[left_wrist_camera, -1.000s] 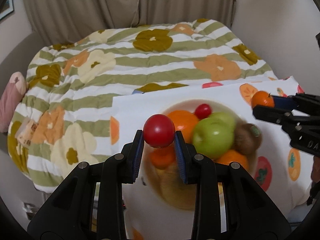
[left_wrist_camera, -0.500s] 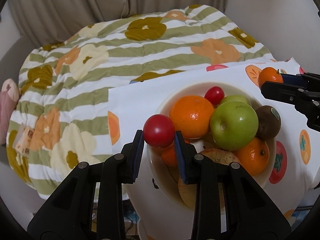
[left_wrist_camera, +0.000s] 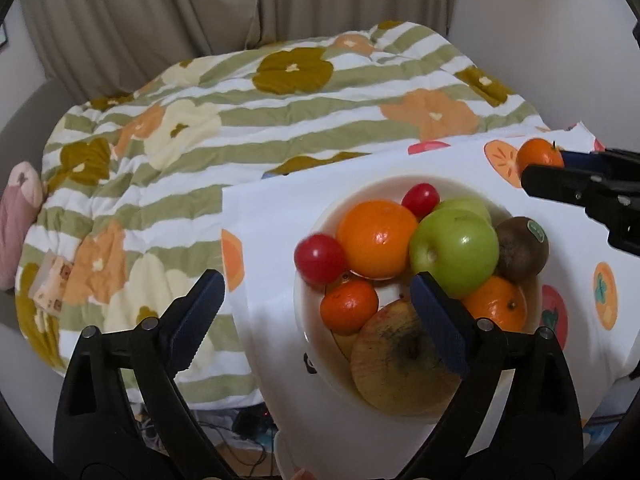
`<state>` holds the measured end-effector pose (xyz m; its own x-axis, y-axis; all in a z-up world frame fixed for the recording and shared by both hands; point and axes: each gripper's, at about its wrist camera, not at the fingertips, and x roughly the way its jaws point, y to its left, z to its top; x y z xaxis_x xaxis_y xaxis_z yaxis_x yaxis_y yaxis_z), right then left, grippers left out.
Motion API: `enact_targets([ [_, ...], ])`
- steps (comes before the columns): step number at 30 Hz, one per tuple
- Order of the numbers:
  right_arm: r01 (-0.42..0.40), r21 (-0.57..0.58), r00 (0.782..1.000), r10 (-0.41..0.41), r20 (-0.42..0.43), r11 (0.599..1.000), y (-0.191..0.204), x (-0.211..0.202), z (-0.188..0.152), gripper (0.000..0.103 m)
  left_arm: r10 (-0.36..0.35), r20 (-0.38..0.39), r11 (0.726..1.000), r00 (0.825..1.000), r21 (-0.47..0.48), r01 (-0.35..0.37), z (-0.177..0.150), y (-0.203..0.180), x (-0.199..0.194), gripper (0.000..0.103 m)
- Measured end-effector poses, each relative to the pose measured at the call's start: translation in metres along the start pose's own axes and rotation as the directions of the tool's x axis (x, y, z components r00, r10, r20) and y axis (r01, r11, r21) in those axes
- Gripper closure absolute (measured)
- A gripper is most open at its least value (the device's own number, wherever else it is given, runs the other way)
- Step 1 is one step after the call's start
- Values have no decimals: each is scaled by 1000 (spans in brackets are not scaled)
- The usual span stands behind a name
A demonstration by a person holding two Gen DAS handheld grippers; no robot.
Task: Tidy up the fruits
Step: 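Open the left tool to drop the tomato into the bowl, then open the right tool to drop the mandarin into the bowl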
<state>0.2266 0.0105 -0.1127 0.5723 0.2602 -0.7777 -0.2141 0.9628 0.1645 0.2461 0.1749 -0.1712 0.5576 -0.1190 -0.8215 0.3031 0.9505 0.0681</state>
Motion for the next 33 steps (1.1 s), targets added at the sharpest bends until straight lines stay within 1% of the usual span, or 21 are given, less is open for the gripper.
enact_targets([
  [2,1,0,1000,-1,-1,1000,0,0,0,68,11,-4,1000,1000,-1,-11,0,1,-1,3],
  [6,-1,-11,1000,1,-4,1000,-1,-3,0,68,4,-1,1000,1000,-26,-4,-2,7,-9,3],
  [10,-12,-26,1000,11,-20,1000,-4,0,8,68,10,2,999,1000,-51,-10,-5,14,-19,3],
  [14,-52,-13,997,51,-51,999,-6,15,17,68,15,8,998,1000,-62,-15,-7,17,-22,3],
  [24,-65,11,994,66,-83,998,-9,51,25,68,-3,-4,997,1000,-76,3,-9,25,-13,3],
  [28,-96,-27,992,94,-84,995,0,55,28,68,-13,-7,996,1000,-84,12,-7,29,-9,3],
  [31,-142,-55,986,136,-98,988,10,58,30,68,-11,-7,997,1000,-82,11,-7,29,-9,3],
  [33,-155,-62,984,149,-101,986,14,60,31,68,-11,-6,997,1000,-82,11,-7,29,-9,3],
])
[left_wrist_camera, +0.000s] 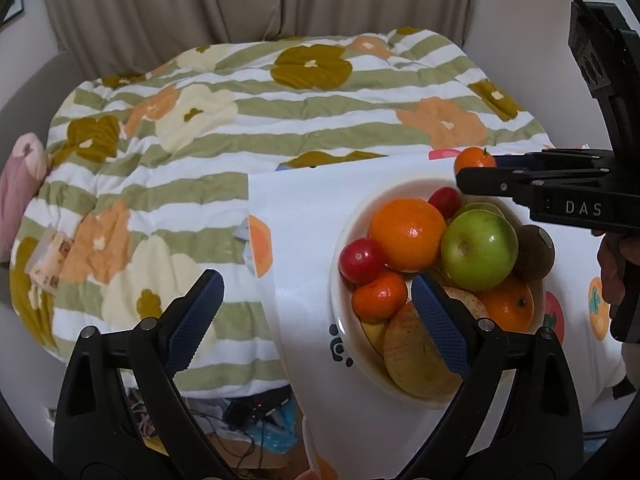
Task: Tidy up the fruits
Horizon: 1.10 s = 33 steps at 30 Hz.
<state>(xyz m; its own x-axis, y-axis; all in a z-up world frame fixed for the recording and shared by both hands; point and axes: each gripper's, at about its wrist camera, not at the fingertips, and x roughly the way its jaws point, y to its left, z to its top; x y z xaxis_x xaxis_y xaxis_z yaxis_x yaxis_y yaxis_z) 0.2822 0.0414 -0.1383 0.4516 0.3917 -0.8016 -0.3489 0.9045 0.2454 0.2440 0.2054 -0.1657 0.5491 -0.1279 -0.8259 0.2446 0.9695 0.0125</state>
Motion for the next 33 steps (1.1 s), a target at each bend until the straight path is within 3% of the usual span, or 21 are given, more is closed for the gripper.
enact_targets([
  [7,-43,6,998,44,-37,999,2,14,2,68,1,0,1000,1000,-10,-1,2,5,5,3],
  [10,-57,18,998,57,-34,998,1,13,3,58,1,0,1000,1000,-9,-1,3,8,5,3],
  [25,-53,30,998,54,-32,998,2,14,5,58,8,9,1000,1000,-2,-8,0,16,-1,3],
  [33,-18,35,999,16,33,999,6,-29,9,58,13,45,1000,999,16,-14,5,10,-29,3],
])
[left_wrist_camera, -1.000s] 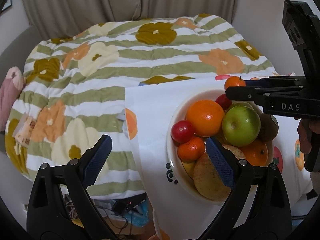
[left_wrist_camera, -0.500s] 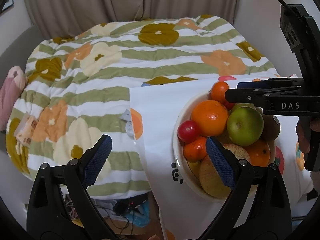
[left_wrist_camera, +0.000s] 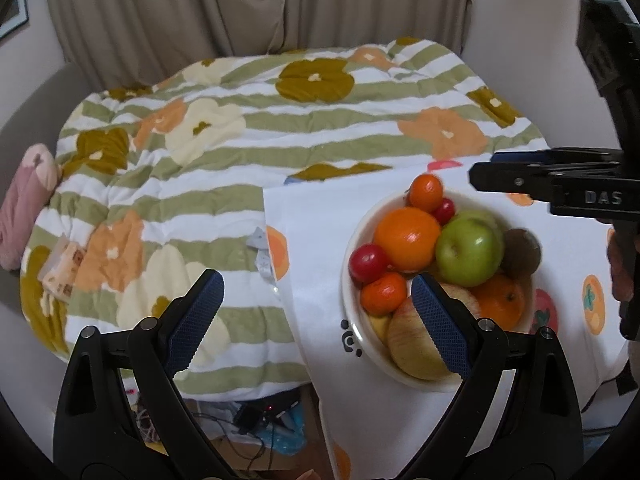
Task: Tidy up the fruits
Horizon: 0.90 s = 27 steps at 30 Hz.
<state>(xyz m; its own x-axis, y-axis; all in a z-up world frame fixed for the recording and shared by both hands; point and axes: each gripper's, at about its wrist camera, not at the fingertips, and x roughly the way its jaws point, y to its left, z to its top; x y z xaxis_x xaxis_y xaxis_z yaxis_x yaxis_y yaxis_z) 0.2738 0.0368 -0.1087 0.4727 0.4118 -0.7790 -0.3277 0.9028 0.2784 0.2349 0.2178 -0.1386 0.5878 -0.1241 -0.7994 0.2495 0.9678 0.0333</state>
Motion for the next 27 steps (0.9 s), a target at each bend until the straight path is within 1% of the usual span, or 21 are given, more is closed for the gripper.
enact_targets([
  [3,32,-17,999,-31,41,999,6,-32,-2,58,15,42,1000,999,5,-16,9,-11,-27,3],
  [7,78,-24,993,-75,96,997,8,-88,-13,58,52,96,999,994,0,-52,18,-36,-68,3],
  [8,92,-27,990,-89,105,995,9,-97,-17,55,57,108,998,993,-9,-56,19,-42,-78,3],
  [9,117,-30,986,-113,119,993,8,-112,-22,50,59,116,998,991,-17,-58,19,-49,-87,3],
  [10,137,-31,983,-131,129,990,8,-123,-26,37,64,127,998,990,-32,-61,20,-58,-99,3],
  [11,156,-32,978,-150,144,987,7,-137,-31,26,65,134,997,989,-42,-60,20,-65,-107,3],
  [13,188,-27,969,-181,170,982,3,-162,-44,20,71,149,996,986,-65,-62,17,-82,-125,3],
  [16,252,-1,951,-247,185,968,-7,-193,-63,18,82,168,994,982,-91,-67,9,-106,-146,2],
  [17,263,11,947,-261,189,965,-9,-200,-67,16,84,176,992,981,-103,-67,5,-114,-153,0],
  [19,288,46,935,-291,201,957,-16,-218,-80,12,93,198,990,976,-127,-69,-2,-129,-165,0],
  [22,343,88,910,-354,215,935,-27,-239,-101,11,105,218,988,970,-138,-76,-12,-153,-178,0],
  [25,374,107,896,-388,216,921,-33,-251,-116,11,111,229,986,967,-146,-79,-19,-168,-184,0],
  [27,378,121,893,-396,216,918,-37,-256,-126,11,108,236,987,966,-144,-75,-23,-178,-187,0],
])
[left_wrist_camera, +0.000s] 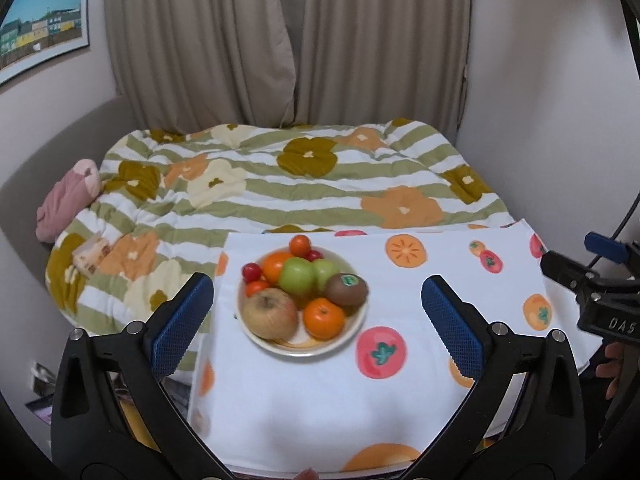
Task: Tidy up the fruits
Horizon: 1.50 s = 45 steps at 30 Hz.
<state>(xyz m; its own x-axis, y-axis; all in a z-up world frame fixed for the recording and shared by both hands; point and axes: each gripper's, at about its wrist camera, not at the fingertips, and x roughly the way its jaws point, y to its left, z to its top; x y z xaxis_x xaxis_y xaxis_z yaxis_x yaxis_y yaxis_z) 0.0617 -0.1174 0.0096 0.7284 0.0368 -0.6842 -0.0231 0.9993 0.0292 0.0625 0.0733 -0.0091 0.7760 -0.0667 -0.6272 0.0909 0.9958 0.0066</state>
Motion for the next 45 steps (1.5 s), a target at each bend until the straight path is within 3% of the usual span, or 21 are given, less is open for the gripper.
enact_targets([
  [12,23,30,999,-24,34,999,-19,-17,-19,11,8,24,1000,1000,16,-8,-8,-28,-11,0],
  [45,27,55,999,-30,46,998,-34,-17,-18,11,13,34,1000,999,19,-14,-5,-38,-13,0],
])
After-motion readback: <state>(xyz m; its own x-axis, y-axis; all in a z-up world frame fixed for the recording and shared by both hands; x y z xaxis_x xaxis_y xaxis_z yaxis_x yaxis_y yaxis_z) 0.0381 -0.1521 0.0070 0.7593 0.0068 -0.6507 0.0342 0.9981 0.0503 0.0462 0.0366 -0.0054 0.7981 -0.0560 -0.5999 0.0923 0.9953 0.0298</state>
